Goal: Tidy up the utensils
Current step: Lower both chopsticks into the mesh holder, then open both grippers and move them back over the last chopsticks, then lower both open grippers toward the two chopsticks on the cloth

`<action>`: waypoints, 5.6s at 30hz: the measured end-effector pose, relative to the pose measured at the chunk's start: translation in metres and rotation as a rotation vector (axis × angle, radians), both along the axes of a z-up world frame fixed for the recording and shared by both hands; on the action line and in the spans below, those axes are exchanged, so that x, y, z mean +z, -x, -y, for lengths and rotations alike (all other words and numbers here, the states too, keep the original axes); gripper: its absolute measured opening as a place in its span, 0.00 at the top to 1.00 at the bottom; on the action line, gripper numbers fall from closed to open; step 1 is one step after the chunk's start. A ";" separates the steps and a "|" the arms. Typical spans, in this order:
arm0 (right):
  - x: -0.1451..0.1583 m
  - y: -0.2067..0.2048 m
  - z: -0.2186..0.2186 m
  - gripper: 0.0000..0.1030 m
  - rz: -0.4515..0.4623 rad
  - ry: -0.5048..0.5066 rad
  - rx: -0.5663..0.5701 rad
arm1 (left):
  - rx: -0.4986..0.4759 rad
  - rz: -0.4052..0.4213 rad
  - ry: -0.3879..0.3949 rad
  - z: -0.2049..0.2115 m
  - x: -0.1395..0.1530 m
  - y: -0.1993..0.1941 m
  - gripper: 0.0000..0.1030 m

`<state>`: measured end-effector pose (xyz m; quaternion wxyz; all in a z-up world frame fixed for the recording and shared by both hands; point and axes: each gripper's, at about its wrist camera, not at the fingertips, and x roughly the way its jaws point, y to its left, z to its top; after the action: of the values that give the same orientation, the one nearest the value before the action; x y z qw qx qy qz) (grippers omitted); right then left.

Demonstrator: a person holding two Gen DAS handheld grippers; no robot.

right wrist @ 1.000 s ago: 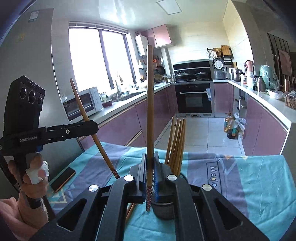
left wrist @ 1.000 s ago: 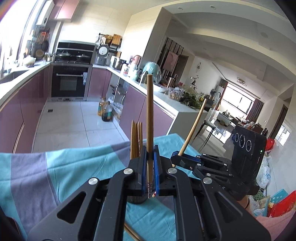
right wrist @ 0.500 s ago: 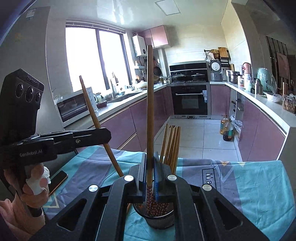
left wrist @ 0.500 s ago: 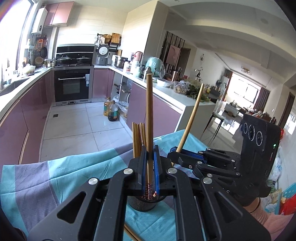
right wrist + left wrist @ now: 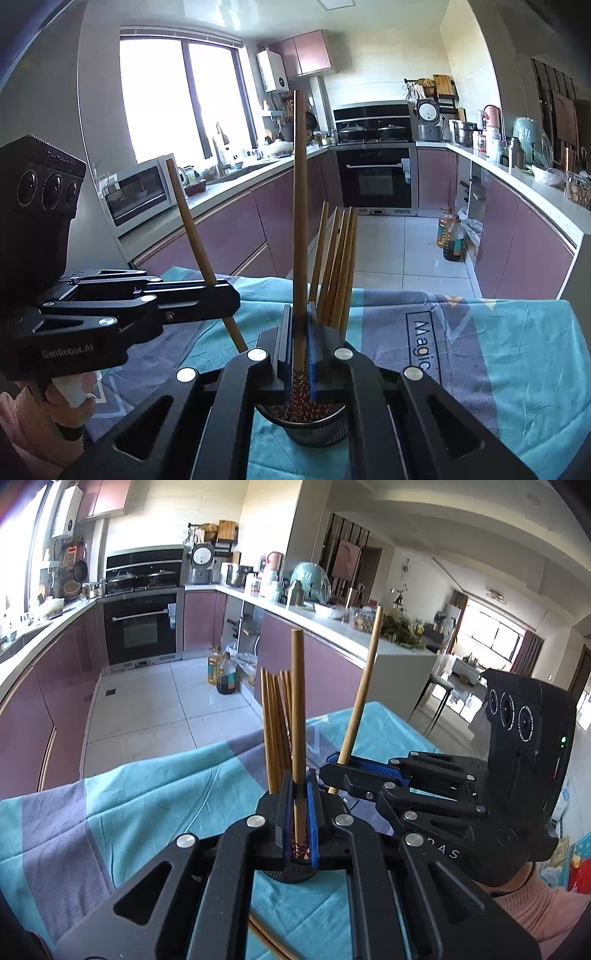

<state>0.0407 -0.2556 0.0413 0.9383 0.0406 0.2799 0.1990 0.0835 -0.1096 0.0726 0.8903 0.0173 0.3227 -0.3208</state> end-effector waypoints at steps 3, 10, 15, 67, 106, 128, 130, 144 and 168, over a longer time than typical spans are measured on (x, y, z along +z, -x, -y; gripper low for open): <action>-0.007 -0.001 -0.001 0.94 -0.016 0.003 0.000 | -0.001 -0.011 -0.021 0.003 -0.006 -0.006 0.93; -0.022 -0.006 -0.006 0.94 -0.068 0.019 0.015 | 0.001 -0.033 -0.043 0.007 -0.017 -0.014 0.93; -0.028 -0.011 -0.009 0.94 -0.089 0.021 0.013 | 0.008 -0.039 -0.044 0.010 -0.021 -0.019 0.93; -0.090 0.045 -0.057 0.54 -0.241 0.024 0.157 | 0.353 0.003 -0.159 -0.082 -0.116 0.040 0.31; -0.117 0.039 -0.067 0.69 -0.325 0.097 0.120 | 0.295 -0.131 -0.163 -0.071 -0.154 0.029 0.41; -0.117 0.031 -0.062 0.69 -0.325 0.079 0.112 | 0.247 -0.230 -0.164 -0.051 -0.177 0.012 0.62; -0.116 0.029 -0.064 0.69 -0.320 0.079 0.112 | 0.247 -0.231 -0.162 -0.052 -0.177 0.013 0.63; -0.122 0.009 -0.076 0.75 -0.330 0.073 0.104 | 0.228 -0.239 -0.147 -0.059 -0.176 0.020 0.68; -0.124 -0.004 -0.078 0.83 -0.347 0.043 0.047 | 0.223 -0.262 -0.140 -0.062 -0.174 -0.015 0.73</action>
<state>0.0450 -0.1781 -0.0825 0.8716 0.0477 0.4429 0.2046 0.0988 -0.0476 -0.1013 0.8674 0.0012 0.4572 -0.1965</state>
